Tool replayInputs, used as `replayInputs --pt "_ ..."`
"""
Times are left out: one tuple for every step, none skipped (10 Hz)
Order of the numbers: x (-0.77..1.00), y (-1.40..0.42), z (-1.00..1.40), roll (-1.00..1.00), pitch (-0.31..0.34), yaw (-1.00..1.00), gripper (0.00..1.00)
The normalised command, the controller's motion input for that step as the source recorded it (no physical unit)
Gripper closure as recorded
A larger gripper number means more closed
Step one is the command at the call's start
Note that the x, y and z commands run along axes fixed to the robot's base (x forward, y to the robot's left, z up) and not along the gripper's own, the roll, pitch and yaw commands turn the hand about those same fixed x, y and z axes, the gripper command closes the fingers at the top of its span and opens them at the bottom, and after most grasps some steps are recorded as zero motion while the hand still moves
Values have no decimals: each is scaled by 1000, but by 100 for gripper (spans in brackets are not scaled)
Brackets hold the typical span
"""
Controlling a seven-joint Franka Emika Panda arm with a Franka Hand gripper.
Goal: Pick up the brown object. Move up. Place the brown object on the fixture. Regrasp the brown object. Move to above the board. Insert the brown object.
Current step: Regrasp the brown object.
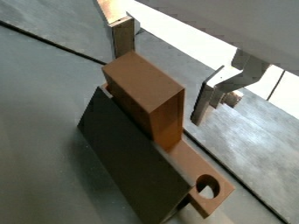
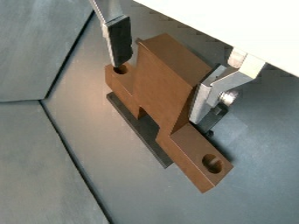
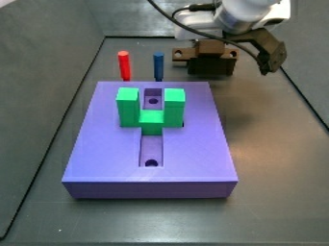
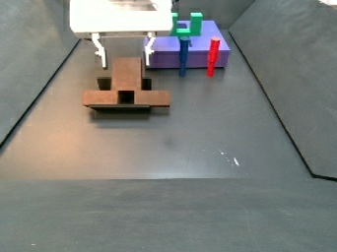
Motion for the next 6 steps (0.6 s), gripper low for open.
replayInputs --pt "0 -11 -146 246 197 -177 0" --pt "0 -14 -97 209 189 -163 0" --pt "23 -54 -91 146 137 -97 0" --pt "51 -51 -126 140 111 -66 0" --pt "54 -23 -134 103 71 -43 0" --pt "66 -26 -151 149 71 -40 0"
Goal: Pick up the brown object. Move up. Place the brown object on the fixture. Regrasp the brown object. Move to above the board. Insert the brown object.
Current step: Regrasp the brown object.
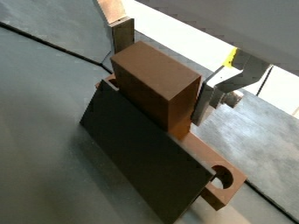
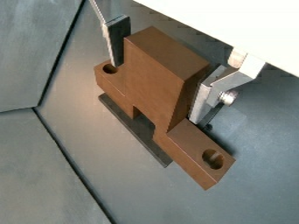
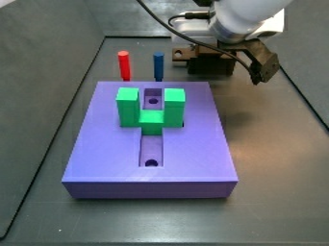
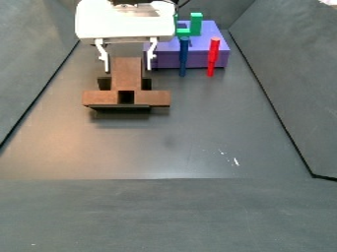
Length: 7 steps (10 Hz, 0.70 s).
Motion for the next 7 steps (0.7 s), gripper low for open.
replayInputs --pt "63 -29 -166 229 97 -54 0" --pt "89 -20 -146 209 100 -54 0" --pt "69 -14 -146 180 77 -51 0" --pt "46 -6 -126 129 54 -49 0" --pt "14 -3 0 114 23 0 0" --pt "0 0 0 9 0 0 0" --pt "0 0 0 9 0 0 0"
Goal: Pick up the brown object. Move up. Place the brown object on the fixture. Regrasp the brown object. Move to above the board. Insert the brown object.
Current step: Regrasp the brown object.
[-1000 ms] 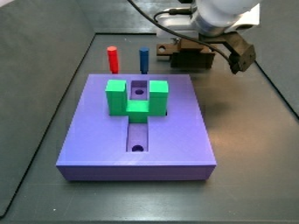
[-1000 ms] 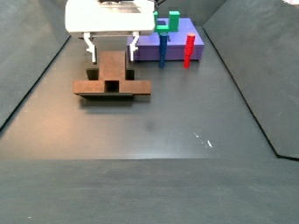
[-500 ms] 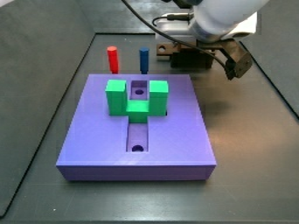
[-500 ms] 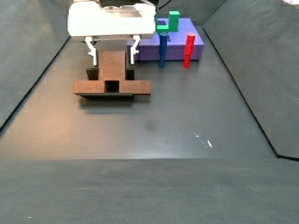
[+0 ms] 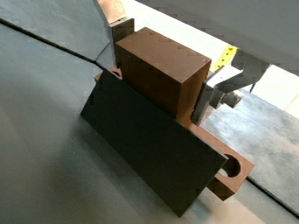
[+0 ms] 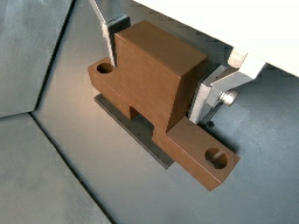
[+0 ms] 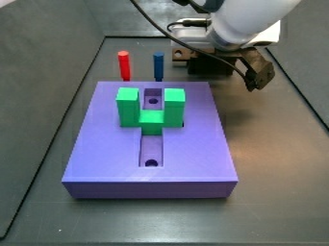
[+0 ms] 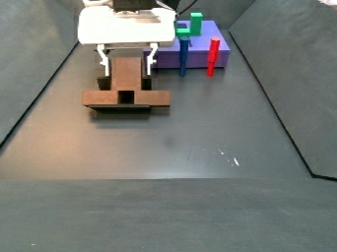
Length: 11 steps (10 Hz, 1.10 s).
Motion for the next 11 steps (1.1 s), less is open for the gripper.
replayInputs --pt "0 0 0 0 0 0 100" --pt "0 0 0 0 0 0 100" --pt "0 0 0 0 0 0 100" --pt "0 0 0 0 0 0 100" --pt "0 0 0 0 0 0 100" --pt "0 0 0 0 0 0 100" --pt "0 0 0 0 0 0 100" --pt "0 0 0 0 0 0 100" --pt "0 0 0 0 0 0 100" --pt "0 0 0 0 0 0 100" --pt "0 0 0 0 0 0 100"
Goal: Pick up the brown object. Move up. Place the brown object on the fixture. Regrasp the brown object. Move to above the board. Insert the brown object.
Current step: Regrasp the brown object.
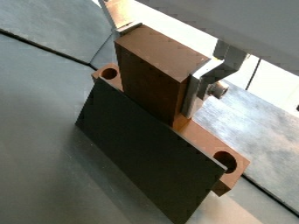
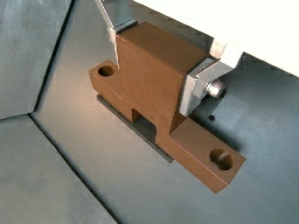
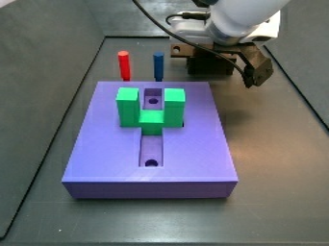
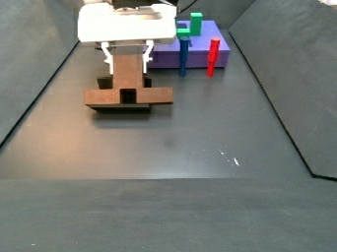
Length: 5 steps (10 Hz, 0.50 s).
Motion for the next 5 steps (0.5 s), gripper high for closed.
replayInputs --pt "0 0 0 0 0 0 100" --pt "0 0 0 0 0 0 100" --pt "0 0 0 0 0 0 100" --pt "0 0 0 0 0 0 100" --pt "0 0 0 0 0 0 100"
